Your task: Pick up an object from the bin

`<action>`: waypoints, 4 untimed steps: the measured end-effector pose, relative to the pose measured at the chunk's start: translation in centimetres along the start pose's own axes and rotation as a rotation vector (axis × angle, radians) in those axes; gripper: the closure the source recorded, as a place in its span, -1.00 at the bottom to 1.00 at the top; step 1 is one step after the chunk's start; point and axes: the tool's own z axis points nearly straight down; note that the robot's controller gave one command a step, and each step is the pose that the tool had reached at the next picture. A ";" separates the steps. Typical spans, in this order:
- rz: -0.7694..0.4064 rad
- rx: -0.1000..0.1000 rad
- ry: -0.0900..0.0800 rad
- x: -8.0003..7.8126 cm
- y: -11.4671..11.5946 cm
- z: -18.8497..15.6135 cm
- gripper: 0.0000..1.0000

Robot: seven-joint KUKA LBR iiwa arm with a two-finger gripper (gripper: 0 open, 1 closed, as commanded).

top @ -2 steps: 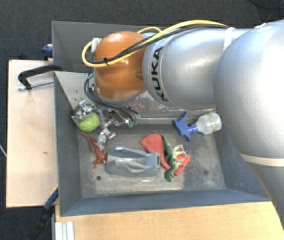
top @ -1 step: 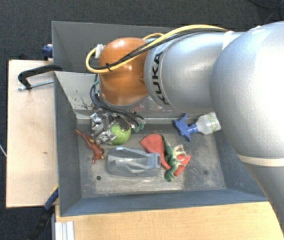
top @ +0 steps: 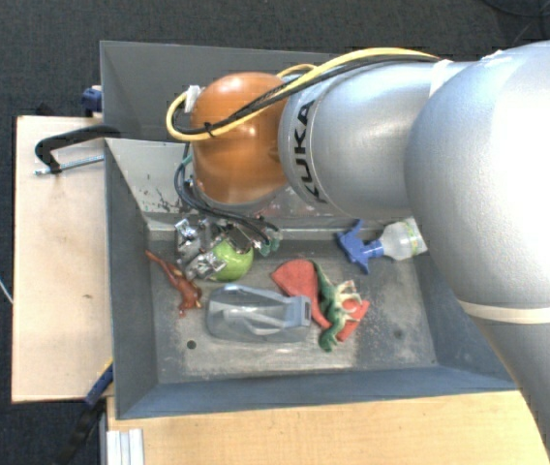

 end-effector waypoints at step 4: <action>0.000 0.000 0.000 0.0 0.0 0.0 1.00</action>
Offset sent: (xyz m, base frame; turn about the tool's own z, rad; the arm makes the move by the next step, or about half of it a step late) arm 0.0000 0.0000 0.0000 0.0000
